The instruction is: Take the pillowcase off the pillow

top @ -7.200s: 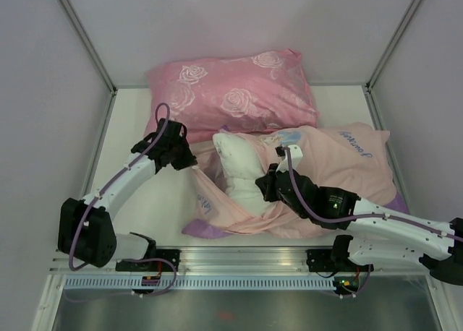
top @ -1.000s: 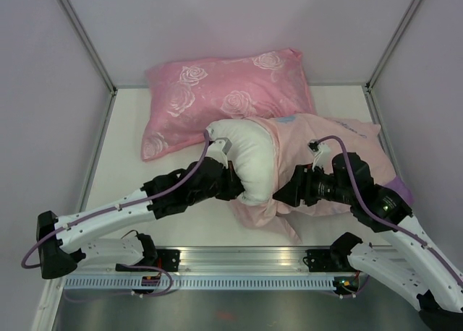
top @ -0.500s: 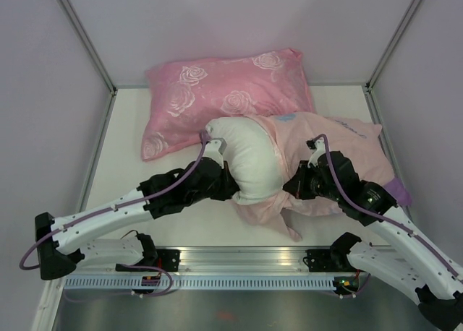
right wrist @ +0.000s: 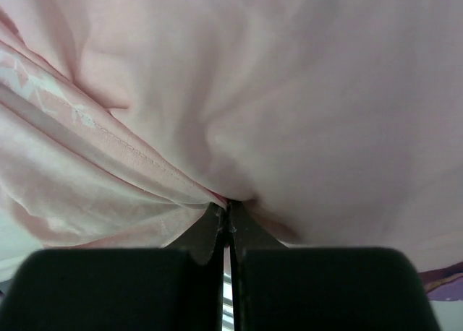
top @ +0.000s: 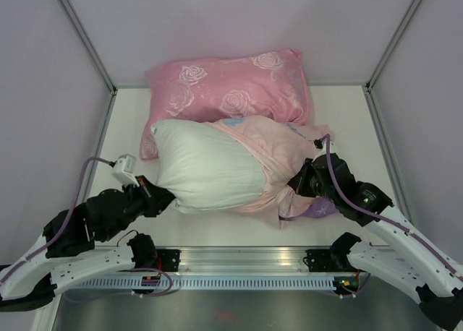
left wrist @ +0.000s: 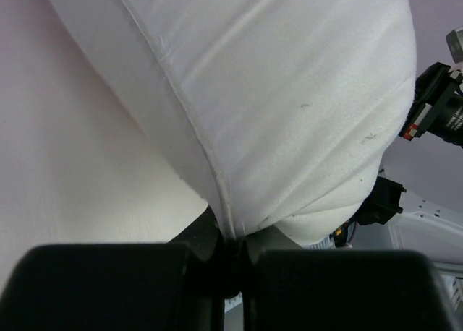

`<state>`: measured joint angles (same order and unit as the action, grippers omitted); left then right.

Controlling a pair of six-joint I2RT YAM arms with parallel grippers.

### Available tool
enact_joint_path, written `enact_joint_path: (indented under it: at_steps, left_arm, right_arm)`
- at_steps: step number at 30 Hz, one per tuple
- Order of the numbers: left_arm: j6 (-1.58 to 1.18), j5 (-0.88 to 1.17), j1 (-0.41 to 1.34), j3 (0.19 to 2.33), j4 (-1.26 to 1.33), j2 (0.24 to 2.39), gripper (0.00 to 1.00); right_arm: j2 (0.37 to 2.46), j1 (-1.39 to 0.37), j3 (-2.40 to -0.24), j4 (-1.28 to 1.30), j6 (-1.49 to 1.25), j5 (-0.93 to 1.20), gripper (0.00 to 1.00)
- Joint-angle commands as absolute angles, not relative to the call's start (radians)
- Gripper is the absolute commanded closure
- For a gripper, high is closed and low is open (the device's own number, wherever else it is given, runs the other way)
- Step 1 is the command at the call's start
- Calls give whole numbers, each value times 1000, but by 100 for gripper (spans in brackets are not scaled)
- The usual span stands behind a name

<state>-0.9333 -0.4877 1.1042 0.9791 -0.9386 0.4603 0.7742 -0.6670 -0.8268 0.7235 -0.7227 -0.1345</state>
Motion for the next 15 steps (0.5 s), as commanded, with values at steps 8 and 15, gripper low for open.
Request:
enact_joint_path:
  at_steps: [8, 15]
  left_arm:
    - [-810, -404, 1097, 934, -783, 261, 98]
    - [-756, -212, 1097, 802, -637, 351, 98]
  right_arm:
    - [844, -647, -889, 681, -591, 39, 76]
    - [1012, -670, -1360, 759, -413, 89, 21]
